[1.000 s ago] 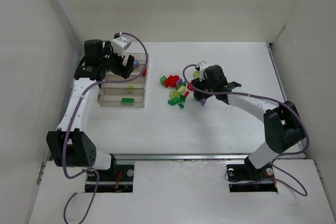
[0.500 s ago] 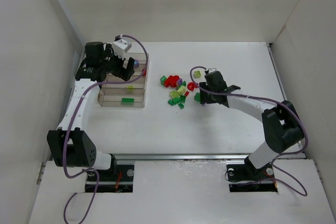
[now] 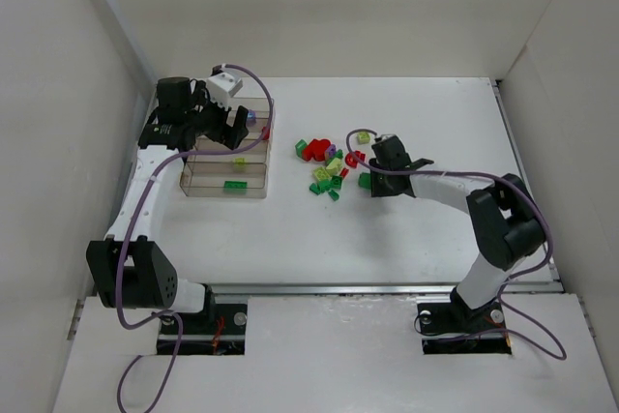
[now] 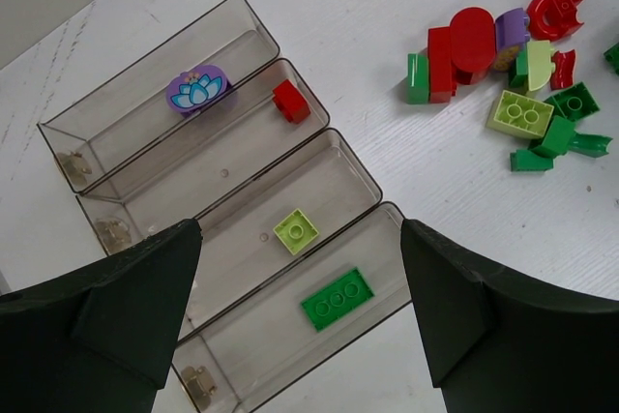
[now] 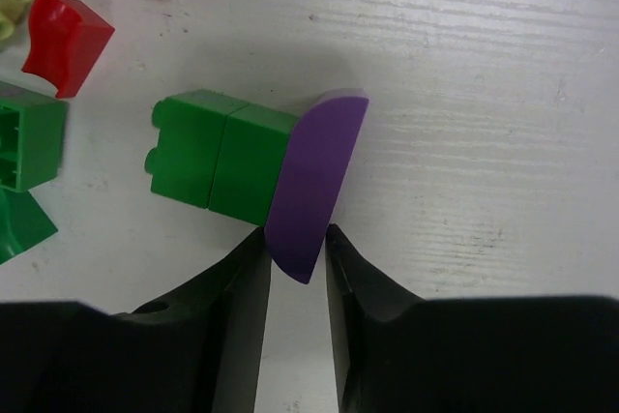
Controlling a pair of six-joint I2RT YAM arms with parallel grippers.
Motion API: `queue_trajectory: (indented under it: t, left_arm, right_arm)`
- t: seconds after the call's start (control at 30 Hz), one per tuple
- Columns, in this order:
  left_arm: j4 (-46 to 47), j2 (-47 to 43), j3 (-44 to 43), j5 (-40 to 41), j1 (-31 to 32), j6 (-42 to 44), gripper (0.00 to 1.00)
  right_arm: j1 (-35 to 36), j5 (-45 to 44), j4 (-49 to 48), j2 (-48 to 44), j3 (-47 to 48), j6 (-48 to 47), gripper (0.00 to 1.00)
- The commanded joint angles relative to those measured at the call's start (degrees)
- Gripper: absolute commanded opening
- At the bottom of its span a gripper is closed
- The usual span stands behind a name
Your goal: Sort the legos into containers by color
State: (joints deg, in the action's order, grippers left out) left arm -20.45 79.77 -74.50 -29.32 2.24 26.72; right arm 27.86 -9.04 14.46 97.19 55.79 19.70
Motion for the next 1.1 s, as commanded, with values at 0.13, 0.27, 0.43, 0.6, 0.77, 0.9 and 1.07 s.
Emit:
queue_trajectory:
  t: [0.13,0.27,0.43,0.6,0.77,0.9,1.07]
  left_arm:
    - [0.2,-1.1,-1.5,-2.0,0.3,-0.4,0.82]
    - [-0.3,-1.1,-1.5,-2.0,0.3,0.8,0.82]
    - [-0.8,-1.1,-1.5,-2.5,0.3,1.3,0.82]
    - [-3.1,-1.1,-1.5,-6.1,0.3,4.1,0.76]
    - [-10.2,-1.6,-1.5,-12.8,2.7,19.2,0.71]
    - [-16.5,-1.6,-1.5,-16.7,5.7,29.0,0.71]
    - [-20.1,1.6,-7.1,-18.2,13.7,31.7,0.79]
  right_arm:
    - [0.5,-1.0,-3.3,1.1,3.1,0.5,0.24]
    - [0.5,-0.4,-3.3,1.7,3.7,-0.1,0.17]
    - [0.5,0.2,-3.3,2.2,4.2,-0.6,0.01]
    - [0.5,0.2,-3.3,1.0,4.2,-1.3,0.0]
    - [0.5,-0.5,-3.9,-5.1,3.1,-5.4,0.0]
    - [0.5,0.3,-4.4,-10.6,2.5,-8.2,0.0]
    - [3.1,1.8,-4.4,-15.3,3.1,-11.6,0.0]
